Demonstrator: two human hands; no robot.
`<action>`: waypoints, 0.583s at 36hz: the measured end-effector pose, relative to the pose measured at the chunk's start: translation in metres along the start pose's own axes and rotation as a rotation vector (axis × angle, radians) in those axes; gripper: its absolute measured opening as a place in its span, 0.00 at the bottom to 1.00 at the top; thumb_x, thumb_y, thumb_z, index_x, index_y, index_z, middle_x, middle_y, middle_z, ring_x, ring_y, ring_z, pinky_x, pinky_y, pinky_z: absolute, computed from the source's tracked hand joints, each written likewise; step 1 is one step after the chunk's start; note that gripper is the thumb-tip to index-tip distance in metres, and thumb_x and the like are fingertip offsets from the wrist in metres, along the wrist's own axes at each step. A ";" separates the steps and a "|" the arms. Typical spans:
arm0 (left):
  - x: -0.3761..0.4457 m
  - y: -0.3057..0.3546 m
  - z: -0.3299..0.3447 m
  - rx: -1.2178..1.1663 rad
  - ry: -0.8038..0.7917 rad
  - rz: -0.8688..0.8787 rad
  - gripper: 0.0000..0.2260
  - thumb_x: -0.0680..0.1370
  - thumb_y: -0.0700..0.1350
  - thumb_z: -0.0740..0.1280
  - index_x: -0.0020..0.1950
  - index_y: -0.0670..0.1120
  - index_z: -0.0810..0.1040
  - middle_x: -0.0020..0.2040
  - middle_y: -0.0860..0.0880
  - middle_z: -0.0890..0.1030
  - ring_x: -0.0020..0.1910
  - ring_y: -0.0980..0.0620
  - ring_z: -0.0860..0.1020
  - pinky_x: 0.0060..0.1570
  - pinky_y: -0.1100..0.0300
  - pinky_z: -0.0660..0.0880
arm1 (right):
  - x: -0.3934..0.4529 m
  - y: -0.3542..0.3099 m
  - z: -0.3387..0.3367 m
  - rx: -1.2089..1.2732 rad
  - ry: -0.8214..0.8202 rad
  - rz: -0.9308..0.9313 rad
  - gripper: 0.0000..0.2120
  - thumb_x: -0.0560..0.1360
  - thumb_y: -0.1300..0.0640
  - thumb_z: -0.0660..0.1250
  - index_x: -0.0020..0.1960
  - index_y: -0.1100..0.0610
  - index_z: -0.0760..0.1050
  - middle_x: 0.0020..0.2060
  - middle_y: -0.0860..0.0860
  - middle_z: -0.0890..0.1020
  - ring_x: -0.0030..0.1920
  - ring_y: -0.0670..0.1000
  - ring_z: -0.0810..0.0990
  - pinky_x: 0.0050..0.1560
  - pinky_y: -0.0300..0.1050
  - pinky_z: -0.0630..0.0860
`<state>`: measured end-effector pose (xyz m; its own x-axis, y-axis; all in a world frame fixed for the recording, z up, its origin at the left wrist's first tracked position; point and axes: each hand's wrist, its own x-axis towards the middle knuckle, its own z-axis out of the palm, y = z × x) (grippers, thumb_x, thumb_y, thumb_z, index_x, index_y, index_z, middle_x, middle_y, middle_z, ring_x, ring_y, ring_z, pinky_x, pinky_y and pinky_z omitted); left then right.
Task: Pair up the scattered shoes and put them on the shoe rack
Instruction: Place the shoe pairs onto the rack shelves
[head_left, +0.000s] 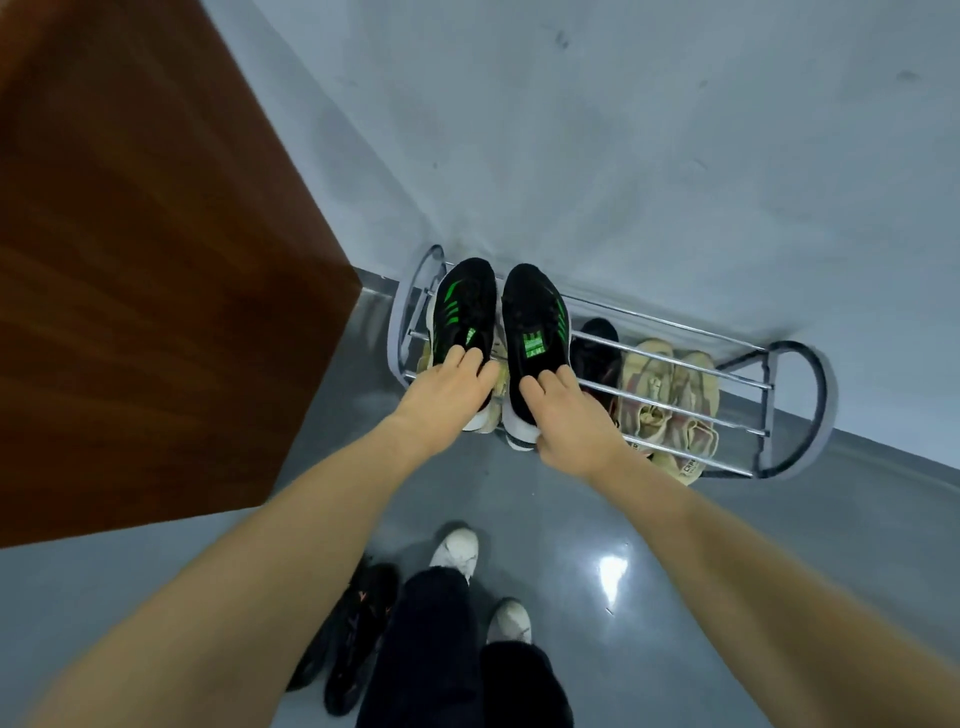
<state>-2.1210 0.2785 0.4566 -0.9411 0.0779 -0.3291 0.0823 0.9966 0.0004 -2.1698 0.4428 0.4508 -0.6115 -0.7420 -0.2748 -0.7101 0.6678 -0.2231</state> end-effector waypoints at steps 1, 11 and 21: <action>0.004 -0.002 -0.001 0.004 0.000 0.004 0.25 0.68 0.31 0.68 0.62 0.42 0.65 0.56 0.45 0.69 0.55 0.48 0.68 0.37 0.63 0.64 | 0.006 0.002 0.004 0.003 0.008 0.007 0.19 0.63 0.68 0.67 0.53 0.61 0.68 0.47 0.56 0.72 0.52 0.58 0.69 0.36 0.44 0.63; 0.043 -0.047 0.038 0.056 -0.014 0.012 0.30 0.50 0.33 0.78 0.50 0.45 0.75 0.45 0.48 0.75 0.43 0.50 0.74 0.27 0.67 0.58 | 0.069 0.003 0.041 -0.030 0.016 0.072 0.23 0.61 0.63 0.74 0.53 0.58 0.70 0.44 0.53 0.74 0.49 0.56 0.72 0.35 0.44 0.65; 0.047 -0.052 0.088 -0.019 0.099 -0.018 0.23 0.48 0.31 0.78 0.41 0.39 0.79 0.43 0.44 0.80 0.48 0.43 0.82 0.31 0.60 0.80 | 0.084 -0.018 0.070 0.079 -0.104 0.231 0.24 0.66 0.71 0.68 0.60 0.58 0.70 0.68 0.63 0.62 0.72 0.65 0.56 0.70 0.66 0.58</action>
<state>-2.1406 0.2278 0.3582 -0.9703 0.0615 -0.2338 0.0600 0.9981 0.0134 -2.1836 0.3723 0.3662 -0.7119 -0.5622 -0.4209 -0.5238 0.8243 -0.2149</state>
